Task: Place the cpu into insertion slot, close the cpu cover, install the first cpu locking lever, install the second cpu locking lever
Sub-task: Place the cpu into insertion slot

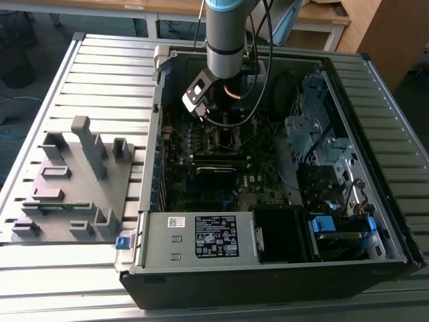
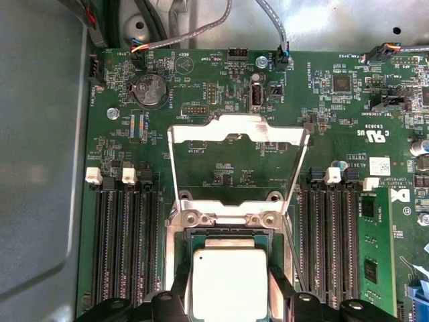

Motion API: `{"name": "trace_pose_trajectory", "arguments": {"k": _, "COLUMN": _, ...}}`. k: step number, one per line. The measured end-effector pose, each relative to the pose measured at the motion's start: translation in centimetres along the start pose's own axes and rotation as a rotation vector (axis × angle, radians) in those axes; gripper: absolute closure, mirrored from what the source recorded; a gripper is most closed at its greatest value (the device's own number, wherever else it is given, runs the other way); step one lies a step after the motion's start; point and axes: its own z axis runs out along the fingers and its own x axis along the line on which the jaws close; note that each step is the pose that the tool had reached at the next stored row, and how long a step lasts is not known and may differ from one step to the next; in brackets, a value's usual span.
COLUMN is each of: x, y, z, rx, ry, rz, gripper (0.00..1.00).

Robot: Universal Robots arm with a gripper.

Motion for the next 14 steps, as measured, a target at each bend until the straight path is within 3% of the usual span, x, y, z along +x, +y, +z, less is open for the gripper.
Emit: {"name": "trace_pose_trajectory", "arguments": {"k": 14, "x": -0.01, "y": 0.0, "z": -0.12, "rx": 0.0003, "ry": 0.0012, "rz": -0.001, "gripper": 0.46}}
